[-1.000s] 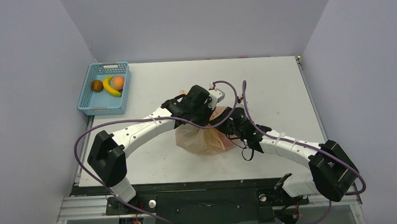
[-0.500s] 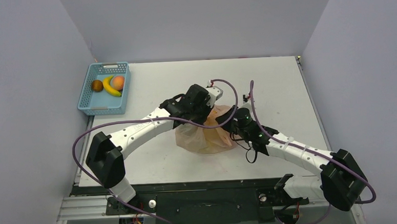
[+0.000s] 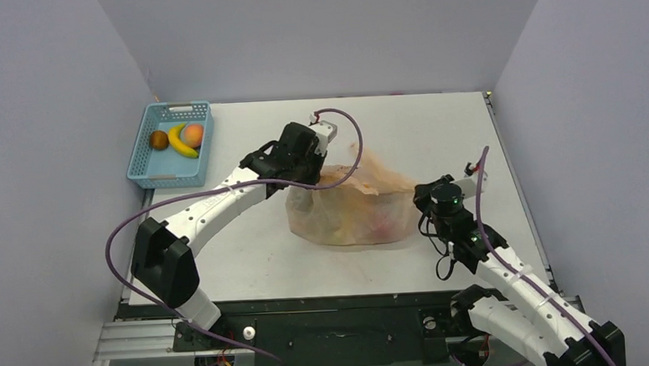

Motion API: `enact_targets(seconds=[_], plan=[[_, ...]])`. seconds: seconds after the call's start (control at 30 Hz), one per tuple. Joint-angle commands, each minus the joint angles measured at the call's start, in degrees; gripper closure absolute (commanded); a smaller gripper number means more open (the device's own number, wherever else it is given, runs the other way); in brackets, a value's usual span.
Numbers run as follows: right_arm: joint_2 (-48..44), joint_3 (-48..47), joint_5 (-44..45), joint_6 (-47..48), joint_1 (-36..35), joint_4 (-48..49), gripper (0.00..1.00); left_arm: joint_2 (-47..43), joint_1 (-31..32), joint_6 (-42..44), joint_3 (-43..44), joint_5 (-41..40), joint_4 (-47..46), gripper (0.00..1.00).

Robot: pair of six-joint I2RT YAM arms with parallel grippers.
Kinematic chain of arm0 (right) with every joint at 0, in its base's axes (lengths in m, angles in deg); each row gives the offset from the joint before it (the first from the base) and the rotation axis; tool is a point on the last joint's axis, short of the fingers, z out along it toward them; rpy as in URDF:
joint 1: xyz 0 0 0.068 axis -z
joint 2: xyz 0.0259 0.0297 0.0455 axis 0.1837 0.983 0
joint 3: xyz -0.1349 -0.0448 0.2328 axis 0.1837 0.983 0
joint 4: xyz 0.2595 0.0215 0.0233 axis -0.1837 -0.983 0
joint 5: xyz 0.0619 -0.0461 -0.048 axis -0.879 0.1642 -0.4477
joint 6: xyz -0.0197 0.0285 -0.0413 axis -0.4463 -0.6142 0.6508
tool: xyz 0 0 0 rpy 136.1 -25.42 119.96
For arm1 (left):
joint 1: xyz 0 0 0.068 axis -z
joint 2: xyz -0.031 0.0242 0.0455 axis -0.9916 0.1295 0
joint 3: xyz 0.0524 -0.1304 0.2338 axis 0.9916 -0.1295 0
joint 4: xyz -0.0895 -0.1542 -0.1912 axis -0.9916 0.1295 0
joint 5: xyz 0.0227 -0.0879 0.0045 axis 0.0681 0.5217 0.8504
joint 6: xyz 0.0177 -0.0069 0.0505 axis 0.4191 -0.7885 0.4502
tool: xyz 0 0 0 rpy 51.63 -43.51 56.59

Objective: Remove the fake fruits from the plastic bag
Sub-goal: Untie the plastic bag at the center of the board.

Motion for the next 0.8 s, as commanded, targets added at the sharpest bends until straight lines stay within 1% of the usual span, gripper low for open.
enact_targets(seconds=[0.0,0.13,0.23,0.47,0.67,0.77], plan=[[-4.44,0.93,2.83,4.41,8.39,-5.83,1.0,-4.39,-2.56,-0.67,0.2,-0.18,-1.91,1.0],[-5.84,0.9,-0.96,6.2,14.09,-6.79,1.0,-5.33,-3.83,-0.98,-0.4,0.27,-2.5,1.0],[-5.97,0.25,-2.2,6.89,16.25,-7.4,1.0,-5.7,-4.26,-1.05,-0.48,0.24,-2.48,1.0],[-5.84,-0.94,-3.61,8.12,17.17,-7.19,1.0,-8.0,-5.4,-1.36,-1.82,0.34,-4.07,1.0],[-4.28,-4.11,-11.4,14.01,17.11,-4.05,1.0,-12.09,-5.38,-0.77,-4.33,0.04,-6.66,1.0],[-2.68,-5.25,-16.81,16.3,17.02,1.85,1.0,-14.25,-5.38,-0.79,-5.89,-0.5,-9.05,1.0]])
